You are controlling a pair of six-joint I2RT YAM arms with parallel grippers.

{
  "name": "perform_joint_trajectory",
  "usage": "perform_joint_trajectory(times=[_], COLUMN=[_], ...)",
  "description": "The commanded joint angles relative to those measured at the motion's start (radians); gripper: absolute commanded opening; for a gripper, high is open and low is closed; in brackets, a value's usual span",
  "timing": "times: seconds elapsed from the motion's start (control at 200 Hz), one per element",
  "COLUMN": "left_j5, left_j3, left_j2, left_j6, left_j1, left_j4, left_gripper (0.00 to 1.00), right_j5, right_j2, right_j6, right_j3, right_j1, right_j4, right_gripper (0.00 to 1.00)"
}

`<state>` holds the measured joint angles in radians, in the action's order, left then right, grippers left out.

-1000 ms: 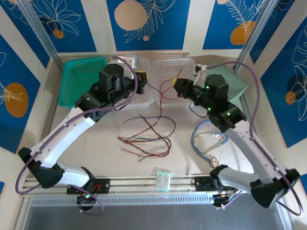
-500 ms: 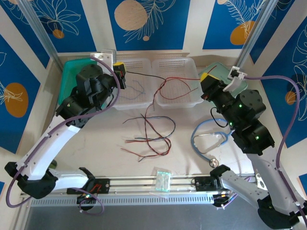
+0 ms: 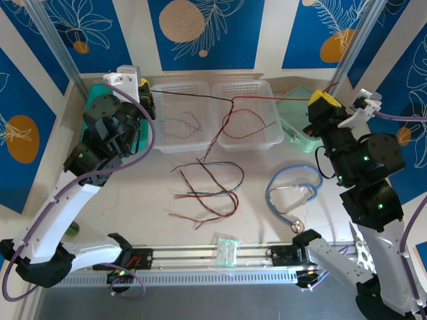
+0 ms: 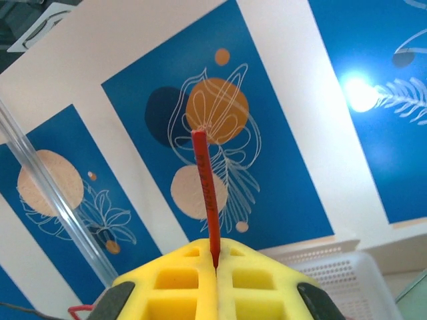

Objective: Untangle the cables

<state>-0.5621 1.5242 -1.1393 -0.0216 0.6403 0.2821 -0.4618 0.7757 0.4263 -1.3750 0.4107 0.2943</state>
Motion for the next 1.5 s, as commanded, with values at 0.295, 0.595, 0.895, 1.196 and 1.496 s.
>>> perform_joint_trajectory(times=[0.295, 0.595, 0.895, 1.196, 1.496], left_j5=[-0.023, 0.204, 0.385, 0.274, 0.275], left_j3=[-0.05, -0.144, -0.272, -0.331, -0.333], left_j2=[0.046, 0.026, 0.078, 0.159, 0.186], left_j6=[-0.063, -0.304, -0.61, -0.695, -0.706], left_j1=[-0.178, -0.462, -0.668, -0.76, -0.785], left_j4=[0.057, 0.133, 0.061, 0.079, 0.07], left_gripper=[0.0, 0.0, 0.0, 0.0, 0.0], right_j5=[-0.092, -0.247, -0.343, -0.457, -0.365], right_j2=[-0.018, -0.01, -0.03, -0.053, -0.039], right_j6=[-0.186, -0.245, -0.304, -0.284, -0.164], right_j3=[-0.082, -0.095, -0.088, -0.071, -0.081], right_j1=[-0.074, -0.118, -0.212, -0.346, -0.446], right_j4=[-0.049, -0.062, -0.106, -0.083, 0.036], right_gripper=[0.0, 0.0, 0.0, 0.0, 0.0])
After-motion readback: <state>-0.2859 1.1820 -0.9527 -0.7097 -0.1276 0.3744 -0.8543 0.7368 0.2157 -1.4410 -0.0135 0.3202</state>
